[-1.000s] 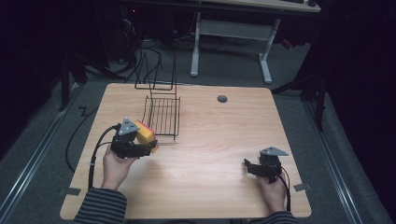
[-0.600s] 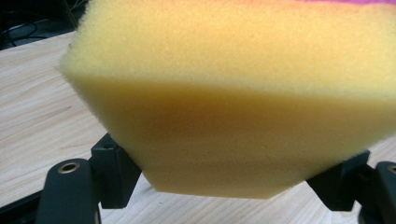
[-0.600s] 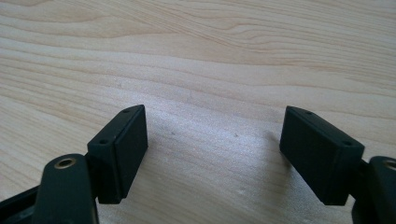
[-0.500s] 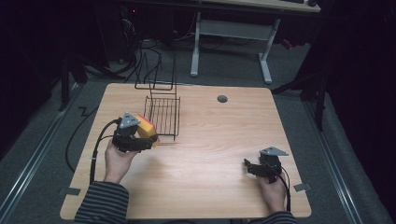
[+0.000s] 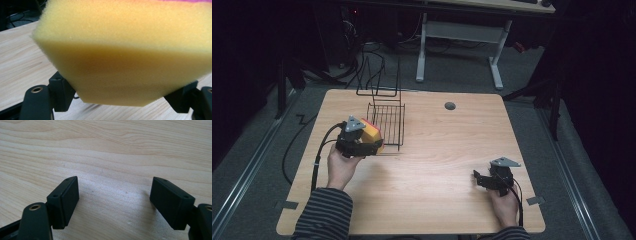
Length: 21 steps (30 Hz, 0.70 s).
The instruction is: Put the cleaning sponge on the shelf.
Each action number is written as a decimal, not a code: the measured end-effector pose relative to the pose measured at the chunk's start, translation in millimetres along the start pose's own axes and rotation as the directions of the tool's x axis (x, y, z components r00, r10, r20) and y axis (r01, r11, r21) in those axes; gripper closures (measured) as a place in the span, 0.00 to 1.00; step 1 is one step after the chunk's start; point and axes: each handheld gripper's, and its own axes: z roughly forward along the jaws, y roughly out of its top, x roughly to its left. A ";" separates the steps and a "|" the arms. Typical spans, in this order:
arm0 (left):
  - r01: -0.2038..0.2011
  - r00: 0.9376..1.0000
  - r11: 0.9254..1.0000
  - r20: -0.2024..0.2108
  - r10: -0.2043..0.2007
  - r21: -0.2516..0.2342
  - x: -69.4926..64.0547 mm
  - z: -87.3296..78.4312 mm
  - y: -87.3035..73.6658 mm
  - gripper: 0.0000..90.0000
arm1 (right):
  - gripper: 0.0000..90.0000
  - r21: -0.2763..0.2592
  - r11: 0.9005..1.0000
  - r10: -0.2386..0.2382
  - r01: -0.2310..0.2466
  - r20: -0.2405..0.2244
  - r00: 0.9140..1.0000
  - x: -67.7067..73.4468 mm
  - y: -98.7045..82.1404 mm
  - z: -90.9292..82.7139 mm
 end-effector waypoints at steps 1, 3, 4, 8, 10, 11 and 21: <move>0.005 1.000 1.000 0.005 -0.005 -0.005 0.3 0.9 0.9 0.26 | 0.26 0.000 1.000 0.000 0.000 0.000 1.000 0.0 0.0 0.0; 0.011 1.000 1.000 0.005 -0.011 -0.004 0.2 3.5 2.7 0.26 | 0.26 0.000 1.000 0.000 0.000 0.000 1.000 0.0 0.0 0.0; 0.009 1.000 1.000 0.006 -0.009 -0.004 0.1 4.9 3.7 0.26 | 0.26 0.000 1.000 0.000 0.000 0.000 1.000 0.0 0.0 0.0; 0.009 1.000 1.000 0.009 -0.009 -0.004 -0.5 10.0 8.1 0.26 | 0.26 0.000 1.000 0.000 0.000 0.000 1.000 0.0 0.0 0.0; 0.010 1.000 1.000 0.006 -0.010 -0.005 -0.8 12.0 9.9 0.26 | 0.26 0.000 1.000 0.000 0.000 0.001 1.000 0.1 0.0 0.0; 0.008 1.000 1.000 0.006 -0.008 -0.003 -0.9 13.1 10.7 0.26 | 0.26 0.000 1.000 0.000 0.000 0.001 1.000 0.1 0.0 0.0; 0.025 0.999 0.999 -0.039 -0.027 -0.033 3.6 25.3 12.8 0.26 | 0.26 0.000 1.000 -0.001 0.001 0.001 1.000 0.1 0.0 -0.1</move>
